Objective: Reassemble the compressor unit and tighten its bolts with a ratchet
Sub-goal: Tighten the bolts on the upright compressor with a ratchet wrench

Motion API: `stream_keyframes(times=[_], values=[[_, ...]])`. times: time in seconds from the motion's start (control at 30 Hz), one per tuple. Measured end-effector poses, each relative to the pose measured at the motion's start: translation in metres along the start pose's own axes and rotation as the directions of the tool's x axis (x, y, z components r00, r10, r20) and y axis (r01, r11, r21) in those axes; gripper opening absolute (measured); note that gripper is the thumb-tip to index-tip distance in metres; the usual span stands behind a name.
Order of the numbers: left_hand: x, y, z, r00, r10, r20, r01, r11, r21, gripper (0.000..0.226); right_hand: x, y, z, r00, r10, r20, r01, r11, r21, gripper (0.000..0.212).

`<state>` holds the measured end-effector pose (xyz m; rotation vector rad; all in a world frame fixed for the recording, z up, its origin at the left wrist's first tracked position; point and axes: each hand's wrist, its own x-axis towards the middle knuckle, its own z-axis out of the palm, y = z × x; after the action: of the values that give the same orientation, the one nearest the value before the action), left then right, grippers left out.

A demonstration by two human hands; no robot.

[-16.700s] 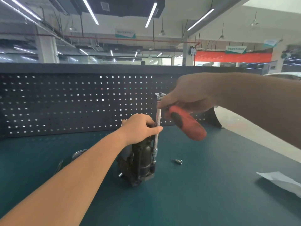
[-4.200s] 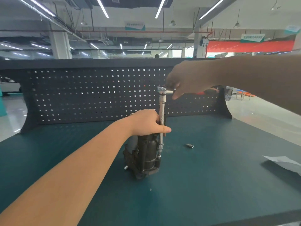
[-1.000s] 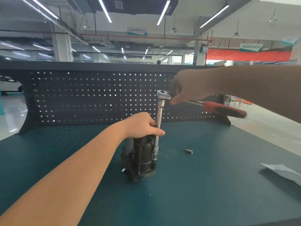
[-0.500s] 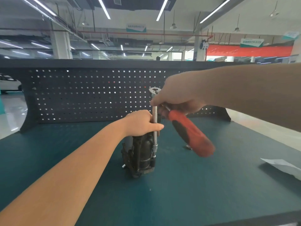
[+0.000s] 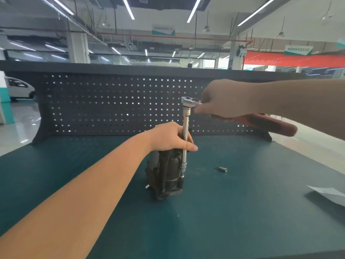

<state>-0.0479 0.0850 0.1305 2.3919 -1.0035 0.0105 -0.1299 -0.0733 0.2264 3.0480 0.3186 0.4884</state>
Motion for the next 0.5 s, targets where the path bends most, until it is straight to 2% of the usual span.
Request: stream_keyframes(times=[0.07,0.2,0.3,0.37,0.5], values=[[0.001,0.002,-0.004,1.000,-0.005,0.030,0.004,1.000,0.019,0.021,-0.003,-0.008,0.000,0.999,0.037,-0.011,-0.037,0.999,0.002,0.052],[0.005,0.005,-0.020,0.990,0.005,0.143,-0.020,0.994,0.103,0.045,-0.005,-0.015,0.001,0.999,0.020,-0.044,-0.023,0.998,-0.052,0.049],[0.011,0.004,-0.019,0.988,0.048,0.146,-0.056,0.997,0.049,0.052,-0.004,-0.013,0.003,0.998,0.027,-0.058,-0.030,0.998,-0.059,0.049],[0.010,-0.001,-0.017,0.985,0.059,0.163,-0.056,0.998,-0.020,0.050,-0.004,-0.012,0.005,0.997,0.024,-0.068,-0.028,0.998,-0.062,0.050],[0.008,-0.009,-0.019,0.972,0.109,0.207,-0.091,0.991,-0.094,0.022,-0.004,-0.009,0.007,0.995,-0.036,-0.095,0.033,0.999,-0.029,0.048]])
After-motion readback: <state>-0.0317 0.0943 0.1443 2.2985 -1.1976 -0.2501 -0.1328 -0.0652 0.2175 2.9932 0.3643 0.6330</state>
